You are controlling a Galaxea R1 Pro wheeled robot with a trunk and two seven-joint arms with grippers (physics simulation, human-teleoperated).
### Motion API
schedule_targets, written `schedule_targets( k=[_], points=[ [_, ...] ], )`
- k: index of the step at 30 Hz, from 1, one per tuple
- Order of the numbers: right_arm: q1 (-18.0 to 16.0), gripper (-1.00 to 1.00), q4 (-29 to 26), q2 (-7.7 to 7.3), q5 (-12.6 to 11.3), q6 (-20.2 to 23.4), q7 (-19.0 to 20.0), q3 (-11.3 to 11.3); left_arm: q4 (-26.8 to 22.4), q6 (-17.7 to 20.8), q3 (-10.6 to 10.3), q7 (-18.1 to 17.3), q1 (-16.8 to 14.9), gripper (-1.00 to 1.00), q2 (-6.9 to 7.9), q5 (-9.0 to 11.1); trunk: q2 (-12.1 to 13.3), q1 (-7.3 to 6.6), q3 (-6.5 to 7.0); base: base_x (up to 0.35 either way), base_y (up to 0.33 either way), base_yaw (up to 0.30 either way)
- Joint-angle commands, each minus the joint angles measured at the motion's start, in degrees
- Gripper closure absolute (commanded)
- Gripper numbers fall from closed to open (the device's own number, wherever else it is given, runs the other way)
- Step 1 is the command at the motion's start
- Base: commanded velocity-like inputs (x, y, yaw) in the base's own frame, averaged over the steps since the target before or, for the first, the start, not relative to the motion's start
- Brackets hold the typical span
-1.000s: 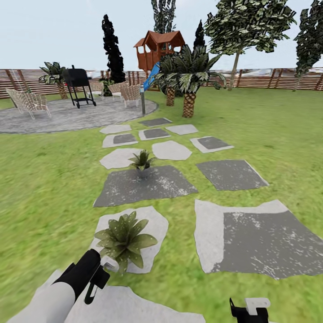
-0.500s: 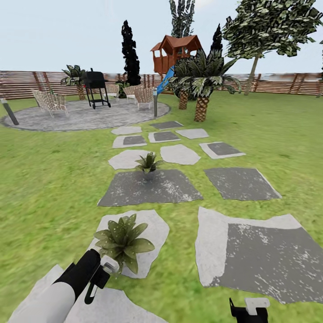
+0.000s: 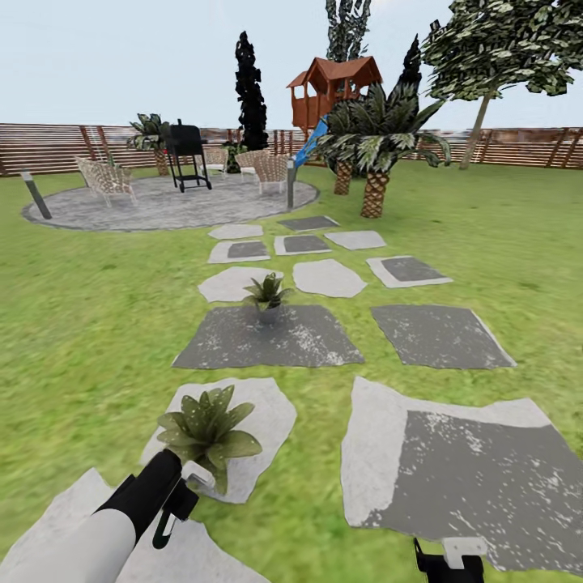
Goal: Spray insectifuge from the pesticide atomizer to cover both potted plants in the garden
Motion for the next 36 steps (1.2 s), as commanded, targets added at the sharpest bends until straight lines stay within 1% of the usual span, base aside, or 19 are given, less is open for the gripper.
schedule_targets(
  k=[1, 3, 7, 17, 20, 22, 28, 36],
  points=[
    [-0.1, -1.0, 0.1, 0.01, 0.6, -0.2, -0.3, -0.2, -0.2, 0.2, -0.3, -0.5, 0.0, 1.0, 0.05, -0.5, 0.0, -0.01, -0.05, 0.011, -0.215, 0.0],
    [0.0, -1.0, 0.1, 0.01, 0.6, -0.2, -0.3, -0.2, -0.1, 0.2, -0.3, -0.5, 0.0, 1.0, 0.03, -0.5, 0.0, -0.01, -0.05, 0.004, -0.199, 0.043],
    [-0.1, -1.0, 0.1, 0.01, 0.6, -0.2, -0.3, -0.2, -0.1, 0.2, -0.3, -0.5, 0.0, 1.0, -0.02, -0.5, 0.0, -0.01, -0.05, 0.001, -0.123, 0.229],
    [-0.1, -1.0, 0.1, 0.01, 0.6, -0.2, -0.3, -0.2, -0.1, 0.2, -0.2, -0.5, 0.0, 1.0, 0.0, -0.4, 0.0, -0.01, -0.05, 0.0, -0.006, 0.277],
    [0.0, -1.0, 0.1, 0.01, 0.6, -0.2, -0.3, -0.2, -0.1, 0.2, -0.2, -0.5, 0.0, 1.0, -0.22, -0.4, 0.0, -0.01, -0.05, 0.0, -0.071, 0.18],
    [-0.1, -1.0, 0.1, 0.01, 0.6, -0.2, -0.3, -0.2, -0.1, 0.2, -0.3, -0.5, 0.0, 1.0, -0.58, -0.5, 0.0, -0.01, -0.05, 0.0, -0.241, 0.028],
    [0.0, -1.0, 0.1, 0.01, 0.6, -0.2, -0.3, -0.2, -0.1, 0.2, -0.3, -0.5, 0.0, 1.0, -0.66, -0.5, 0.0, -0.01, -0.05, 0.0, -0.27, 0.045],
    [0.0, -1.0, 0.1, 0.01, 0.6, -0.2, -0.3, -0.2, -0.1, 0.2, -0.3, -0.5, 0.0, 1.0, -0.69, -0.5, 0.0, -0.01, -0.05, 0.0, -0.274, 0.257]
  ],
)
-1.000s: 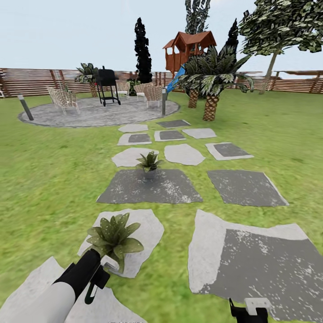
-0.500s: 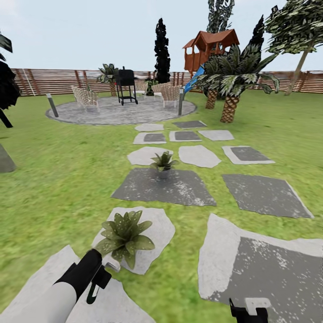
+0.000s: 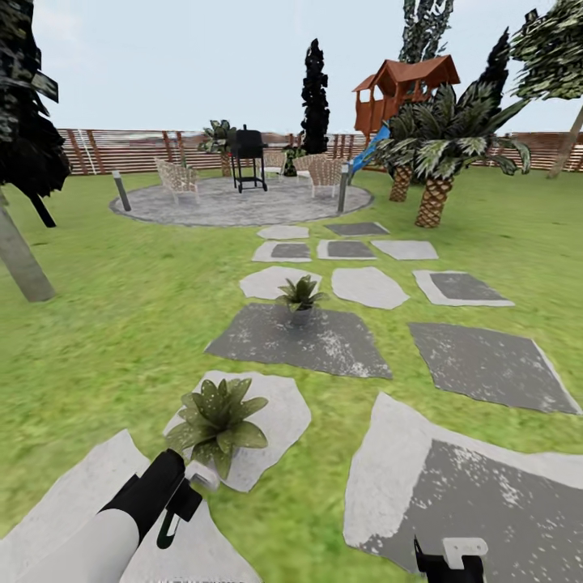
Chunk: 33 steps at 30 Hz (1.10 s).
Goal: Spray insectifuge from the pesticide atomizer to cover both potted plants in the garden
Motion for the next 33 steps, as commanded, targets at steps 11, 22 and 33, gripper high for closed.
schedule_targets(
  k=[11, 22, 33],
  points=[
    [-0.1, -1.0, 0.0, 0.0, 0.6, -0.2, -0.3, -0.2, -0.3, 0.1, -0.3, -0.5, 0.0, 1.0, -0.2, -0.6, 0.0, -0.01, -0.05, 0.039, -0.274, 0.168],
    [0.0, -1.0, 0.1, 0.0, 0.6, -0.2, -0.3, -0.2, -0.3, 0.1, -0.2, -0.5, 0.0, 1.0, -0.2, -0.5, 0.0, -0.01, -0.05, 0.184, -0.205, 0.045],
    [0.0, -1.0, 0.1, 0.0, 0.6, -0.2, -0.3, -0.2, -0.3, 0.1, -0.2, -0.5, 0.0, 1.0, -0.22, -0.4, 0.0, -0.01, 0.38, 0.05, -0.022, 0.228]
  ],
)
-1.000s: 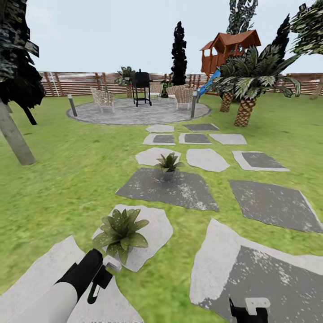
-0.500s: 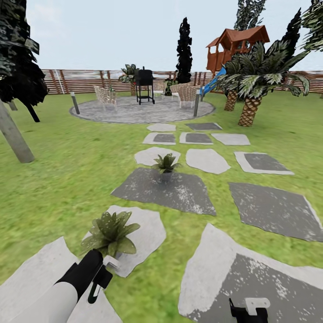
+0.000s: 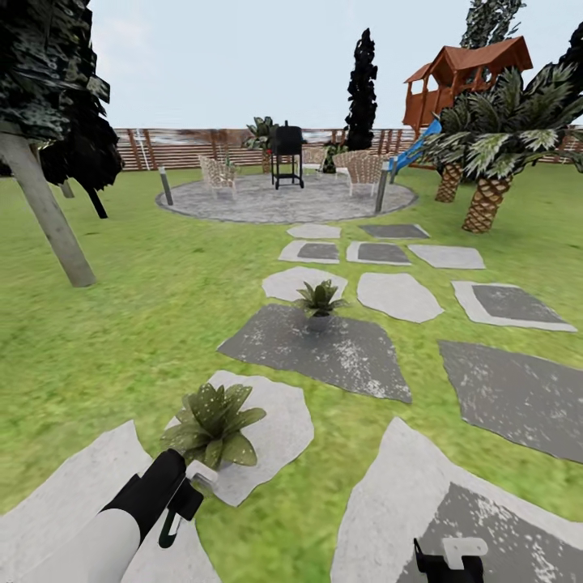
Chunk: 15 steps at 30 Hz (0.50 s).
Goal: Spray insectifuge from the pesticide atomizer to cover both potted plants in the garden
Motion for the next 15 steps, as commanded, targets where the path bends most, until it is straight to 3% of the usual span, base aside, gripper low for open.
schedule_targets(
  k=[1, 8, 15],
  points=[
    [-0.1, -1.0, 0.1, 0.0, 0.6, -0.2, -0.3, -0.3, -0.1, 0.1, -0.2, -0.5, 0.0, 1.0, 0.05, -0.5, 0.0, 0.0, -0.03, 0.132, -0.076, 0.073],
    [-0.1, -1.0, 0.1, 0.0, 0.6, -0.2, -0.3, -0.3, -0.1, 0.1, -0.2, -0.5, 0.0, 1.0, 0.0, -0.4, 0.0, 0.0, -0.01, 0.212, -0.171, 0.037],
    [0.0, -1.0, 0.0, 0.0, 0.6, -0.2, -0.3, -0.2, -0.1, 0.1, -0.2, -0.5, 0.0, 1.0, -0.03, -0.6, 0.0, 0.0, 0.01, 0.126, -0.222, 0.25]
  ],
)
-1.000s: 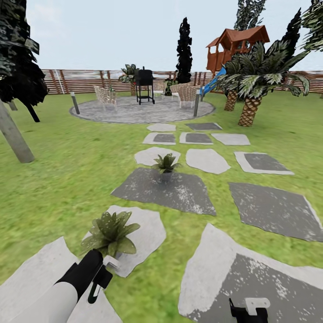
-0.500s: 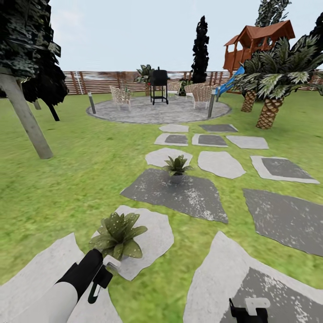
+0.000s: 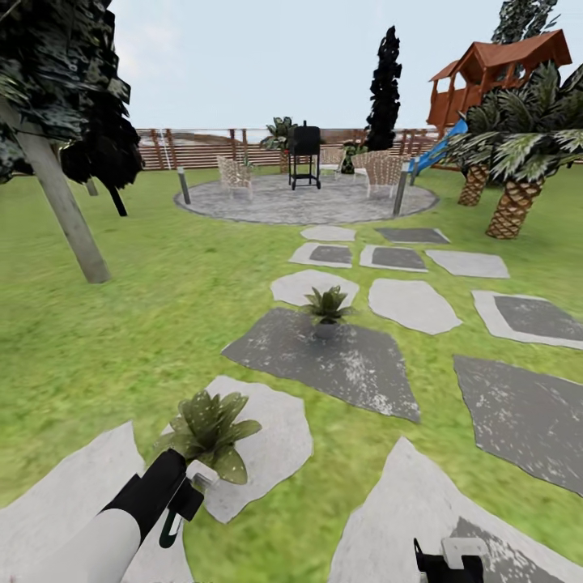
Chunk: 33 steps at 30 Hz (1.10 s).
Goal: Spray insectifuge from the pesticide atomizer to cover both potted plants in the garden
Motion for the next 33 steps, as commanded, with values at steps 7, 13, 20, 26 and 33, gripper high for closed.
schedule_targets(
  k=[7, 13, 20, 26, 33],
  points=[
    [-0.1, -1.0, 0.1, 0.0, 0.6, -0.2, -0.3, -0.2, -0.1, 0.2, -0.3, -0.5, 0.0, 1.0, -0.3, -0.7, 0.0, -0.01, 0.07, -0.12, -0.198, 0.224],
    [-0.1, -1.0, 0.1, -0.04, 0.7, -0.2, -0.3, -0.3, -0.1, 0.2, -0.3, -0.5, 0.0, 1.0, -0.39, -0.7, 0.0, -0.01, 0.07, -0.011, -0.009, 0.01],
    [0.0, -1.0, 0.1, -0.01, 0.6, -0.2, -0.3, -0.2, -0.1, 0.1, -0.1, -0.7, 0.0, 1.0, 0.14, -0.2, 0.0, -0.01, 0.07, 0.0, 0.0, 0.075],
    [-0.1, -1.0, 0.1, 0.0, 0.6, -0.2, -0.3, -0.2, -0.2, -0.3, -0.5, -9.5, -1.1, 1.0, 2.4, -0.5, 0.0, -0.01, 0.07, 0.0, 0.0, 0.138],
    [-0.1, -1.0, 0.1, 0.0, 0.6, -0.2, -0.2, -0.2, -0.8, 0.2, -0.9, -31.3, -9.7, 1.0, 8.01, -16.0, 0.0, -0.01, 0.07, 0.0, 0.0, 0.002]
  ],
)
